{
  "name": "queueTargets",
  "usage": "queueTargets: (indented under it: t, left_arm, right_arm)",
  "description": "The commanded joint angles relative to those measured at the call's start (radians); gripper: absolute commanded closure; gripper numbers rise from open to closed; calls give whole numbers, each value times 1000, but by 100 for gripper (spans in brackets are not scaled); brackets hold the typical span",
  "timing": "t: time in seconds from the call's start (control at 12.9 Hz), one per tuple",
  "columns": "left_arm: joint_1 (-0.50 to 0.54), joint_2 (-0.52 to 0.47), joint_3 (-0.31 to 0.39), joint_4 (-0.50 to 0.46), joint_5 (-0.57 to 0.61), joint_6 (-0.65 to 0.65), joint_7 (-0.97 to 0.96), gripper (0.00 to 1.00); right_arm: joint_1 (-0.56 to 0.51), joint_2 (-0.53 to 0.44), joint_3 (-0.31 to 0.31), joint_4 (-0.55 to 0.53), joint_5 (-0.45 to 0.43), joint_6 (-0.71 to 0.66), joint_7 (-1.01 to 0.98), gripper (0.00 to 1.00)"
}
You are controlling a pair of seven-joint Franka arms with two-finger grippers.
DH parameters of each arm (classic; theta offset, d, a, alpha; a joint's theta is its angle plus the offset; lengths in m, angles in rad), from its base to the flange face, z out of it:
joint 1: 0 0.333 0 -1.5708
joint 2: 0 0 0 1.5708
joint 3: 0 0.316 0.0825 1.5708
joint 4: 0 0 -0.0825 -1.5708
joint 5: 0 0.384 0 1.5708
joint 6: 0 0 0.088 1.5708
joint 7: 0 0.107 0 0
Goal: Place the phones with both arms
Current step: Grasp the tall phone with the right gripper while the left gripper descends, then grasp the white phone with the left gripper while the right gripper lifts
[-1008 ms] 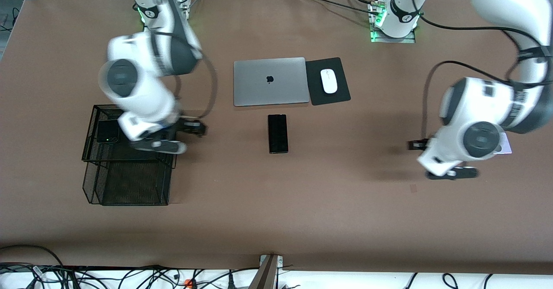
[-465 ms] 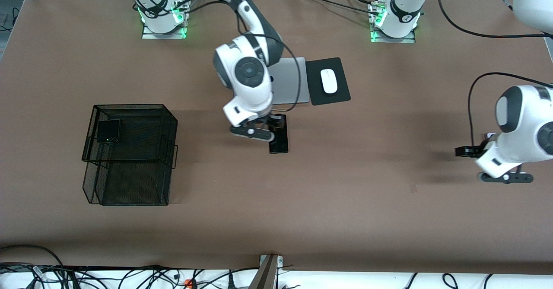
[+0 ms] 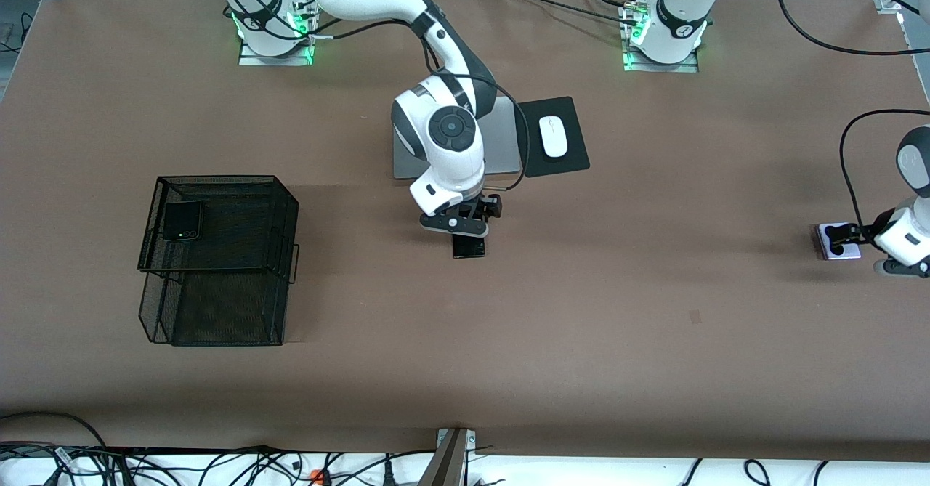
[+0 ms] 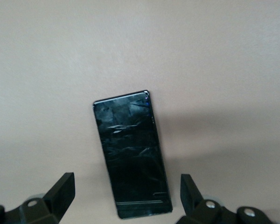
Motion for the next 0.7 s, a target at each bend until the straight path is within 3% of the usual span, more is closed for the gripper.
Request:
queueTargets:
  t: [0.0,0.23,0.62]
  left_arm:
    - [84,22,-17,-99,19,185,63,0]
    - [146,71,-28,-124,17,331,113,0]
    - [161,100,-36,-124,-3,336,112,0]
  right_arm:
    - [7,33,12,4,-15,24,-45,0]
    - [24,43,26,-51,-15,109,-69,0]
    - [28,77,33,-54,-9,146,-107,0]
